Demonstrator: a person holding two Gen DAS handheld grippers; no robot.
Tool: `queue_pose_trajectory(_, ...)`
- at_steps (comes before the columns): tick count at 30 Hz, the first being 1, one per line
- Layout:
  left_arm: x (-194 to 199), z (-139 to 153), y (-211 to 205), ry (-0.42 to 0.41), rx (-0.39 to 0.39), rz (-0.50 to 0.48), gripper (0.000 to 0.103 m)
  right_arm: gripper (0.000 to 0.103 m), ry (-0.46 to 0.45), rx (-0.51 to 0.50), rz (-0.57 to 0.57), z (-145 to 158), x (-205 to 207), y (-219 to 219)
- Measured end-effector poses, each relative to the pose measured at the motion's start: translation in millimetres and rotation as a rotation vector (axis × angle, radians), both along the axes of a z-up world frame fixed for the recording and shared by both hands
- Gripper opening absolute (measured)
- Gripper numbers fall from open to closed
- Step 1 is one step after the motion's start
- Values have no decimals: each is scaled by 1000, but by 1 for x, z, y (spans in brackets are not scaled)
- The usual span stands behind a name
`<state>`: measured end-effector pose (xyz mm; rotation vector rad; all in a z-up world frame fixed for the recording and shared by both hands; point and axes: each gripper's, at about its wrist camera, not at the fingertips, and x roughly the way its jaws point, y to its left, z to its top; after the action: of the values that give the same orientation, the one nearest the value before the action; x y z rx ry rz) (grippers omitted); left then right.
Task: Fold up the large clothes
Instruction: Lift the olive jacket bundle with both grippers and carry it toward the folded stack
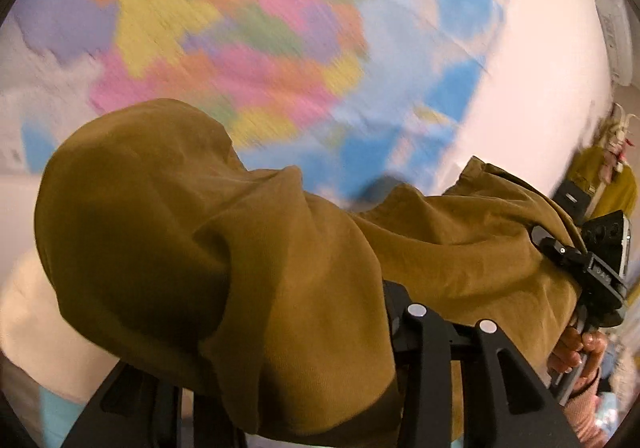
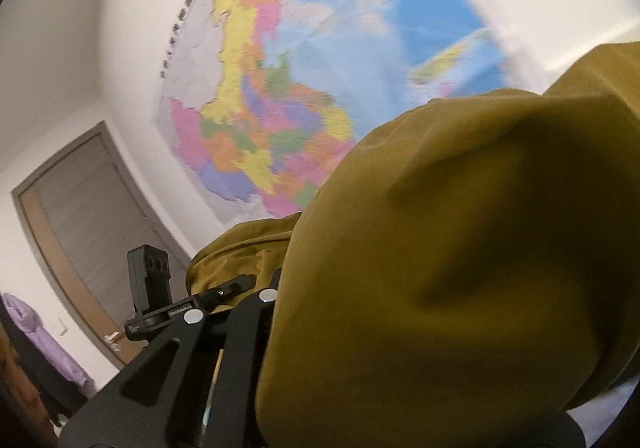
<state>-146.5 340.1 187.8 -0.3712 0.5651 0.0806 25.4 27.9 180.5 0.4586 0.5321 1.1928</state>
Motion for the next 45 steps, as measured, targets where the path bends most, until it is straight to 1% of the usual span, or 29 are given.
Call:
queue_pose_trajectory(3,-9,14,48,-13,36,99,39,13,-17,27,55,9,11,53)
queue_pose_trajectory(6,-16,16,89,-11,72,195,39,13,-6,40,112,13,16,107)
queue_pose_trajectory(7,-19,15,106,-6,96,233,39,13,-8,40,130,11,18,132)
queue_pose_trajectory(10,-25,7,156,17,136,322,38,13,-11,36,166,5,17,184)
queue_pose_trajectory(12,-28,-2,185,22,121,373,38,13,35,49,212,-11,17,224)
queue_pose_trajectory(13,-30,-10,203,34,128,403,38,13,40,41,219,-16,15,237)
queue_pose_trajectory(16,-36,-41,246,72,136,487,38,13,99,13,257,-53,6,284)
queue_pose_trajectory(18,-46,-75,276,107,106,535,38,13,148,-54,313,-90,-8,314)
queue_pose_trajectory(19,-48,-88,286,127,92,546,38,13,153,-88,329,-100,-12,322)
queue_pose_trajectory(20,-53,-110,297,158,58,554,38,15,169,-141,343,-119,-20,330)
queue_pose_trajectory(21,-57,-132,305,199,28,564,38,17,199,-184,365,-135,-26,335)
queue_pose_trajectory(22,-59,-145,309,229,15,578,38,20,228,-234,400,-152,-34,340)
queue_pose_trajectory(23,-65,-160,312,253,2,595,41,23,237,-252,406,-160,-38,340)
queue_pose_trajectory(24,-70,-171,316,257,-20,606,43,28,246,-273,416,-166,-42,337)
queue_pose_trajectory(25,-80,-182,320,242,-70,615,45,34,249,-283,434,-166,-45,333)
queue_pose_trajectory(26,-84,-186,322,233,-98,618,45,38,247,-282,442,-165,-45,327)
queue_pose_trajectory(28,-89,-191,322,218,-123,621,45,56,235,-287,441,-156,-44,308)
queue_pose_trajectory(29,-87,-191,320,224,-114,619,45,61,226,-279,436,-150,-42,293)
queue_pose_trajectory(31,-85,-192,319,236,-98,614,45,65,220,-271,427,-144,-34,272)
queue_pose_trajectory(33,-78,-188,316,239,-98,608,45,69,240,-267,380,-143,-23,240)
queue_pose_trajectory(35,-82,-188,321,242,-95,604,44,69,275,-251,317,-143,-8,225)
queue_pose_trajectory(36,-82,-189,321,247,-92,604,44,57,309,-234,297,-144,1,223)
queue_pose_trajectory(37,-81,-184,323,253,-95,601,42,40,345,-186,316,-143,9,223)
queue_pose_trajectory(38,-85,-182,323,253,-94,600,41,29,339,-185,328,-144,10,224)
queue_pose_trajectory(39,-91,-180,325,247,-93,605,40,17,298,-198,330,-139,6,228)
queue_pose_trajectory(41,-101,-170,330,206,-100,643,39,15,231,-196,361,-137,-6,234)
queue_pose_trajectory(42,-106,-171,333,194,-104,665,39,14,203,-216,381,-137,-11,235)
queue_pose_trajectory(43,-109,-175,335,204,-106,678,41,14,226,-249,401,-145,-11,236)
queue_pose_trajectory(45,-107,-190,336,267,-112,691,45,14,289,-351,413,-170,-10,240)
